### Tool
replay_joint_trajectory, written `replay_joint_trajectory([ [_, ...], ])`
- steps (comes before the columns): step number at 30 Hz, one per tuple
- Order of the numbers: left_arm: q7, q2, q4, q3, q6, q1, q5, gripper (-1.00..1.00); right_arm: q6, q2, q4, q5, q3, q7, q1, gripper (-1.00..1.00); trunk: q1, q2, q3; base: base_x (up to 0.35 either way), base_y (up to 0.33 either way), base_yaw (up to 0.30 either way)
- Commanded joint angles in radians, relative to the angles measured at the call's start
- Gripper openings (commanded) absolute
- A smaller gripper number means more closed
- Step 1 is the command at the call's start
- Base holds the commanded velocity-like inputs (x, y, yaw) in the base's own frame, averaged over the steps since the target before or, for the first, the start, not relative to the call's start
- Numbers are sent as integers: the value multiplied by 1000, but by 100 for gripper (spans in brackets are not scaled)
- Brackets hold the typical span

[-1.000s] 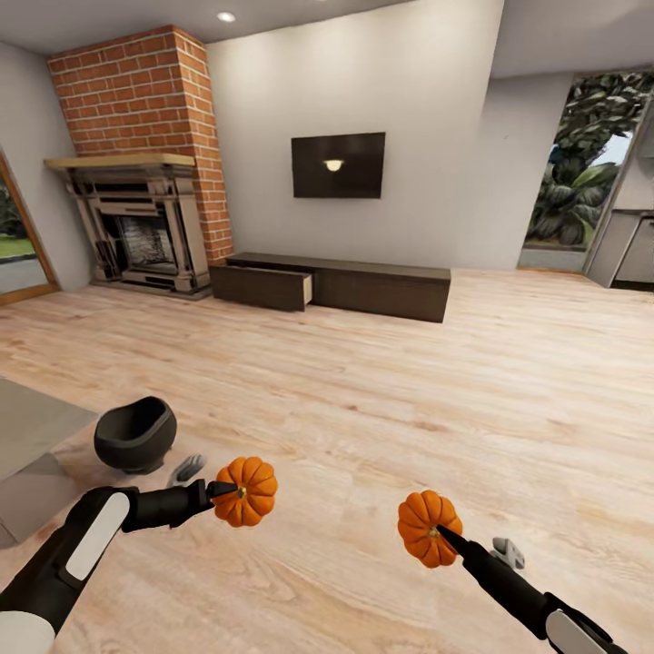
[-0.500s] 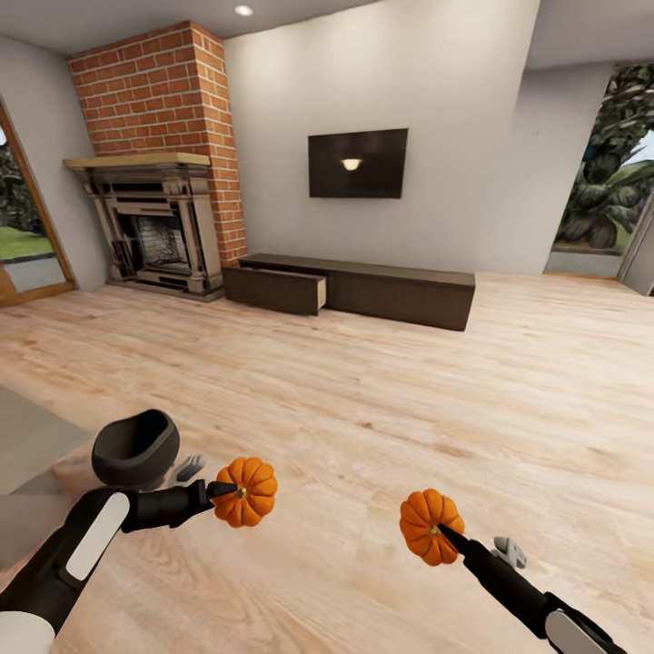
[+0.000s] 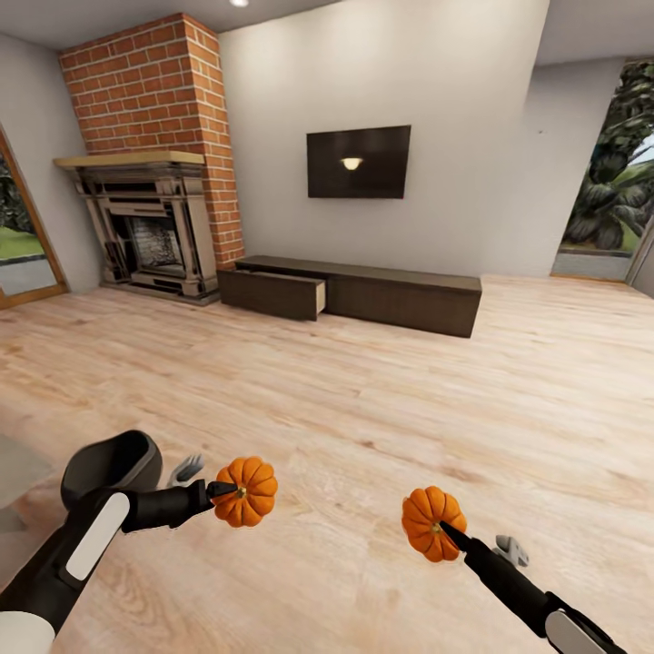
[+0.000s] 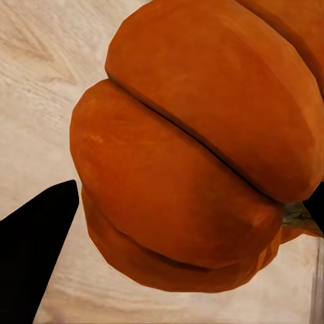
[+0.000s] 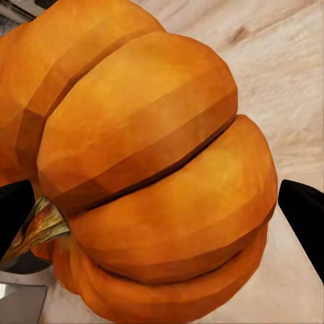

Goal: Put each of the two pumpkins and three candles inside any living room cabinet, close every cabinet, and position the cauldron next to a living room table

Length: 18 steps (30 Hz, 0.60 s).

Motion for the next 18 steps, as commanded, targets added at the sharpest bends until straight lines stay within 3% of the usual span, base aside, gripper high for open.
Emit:
replay_joint_trajectory([
  [1, -5, 1, 0, -1, 4, -1, 7, -100, 3, -1, -1, -12, 2, 2, -1, -100, 0, 0, -1, 323, -2, 0],
  [13, -4, 1, 9, -4, 4, -1, 7, -100, 20, 1, -2, -6, 2, -30, -1, -100, 0, 0, -9, 323, 0, 70],
  [18, -4, 0, 9, -8, 4, -1, 9, -100, 63, 1, -2, -6, 1, -37, -1, -100, 0, 0, -17, 323, 0, 62],
])
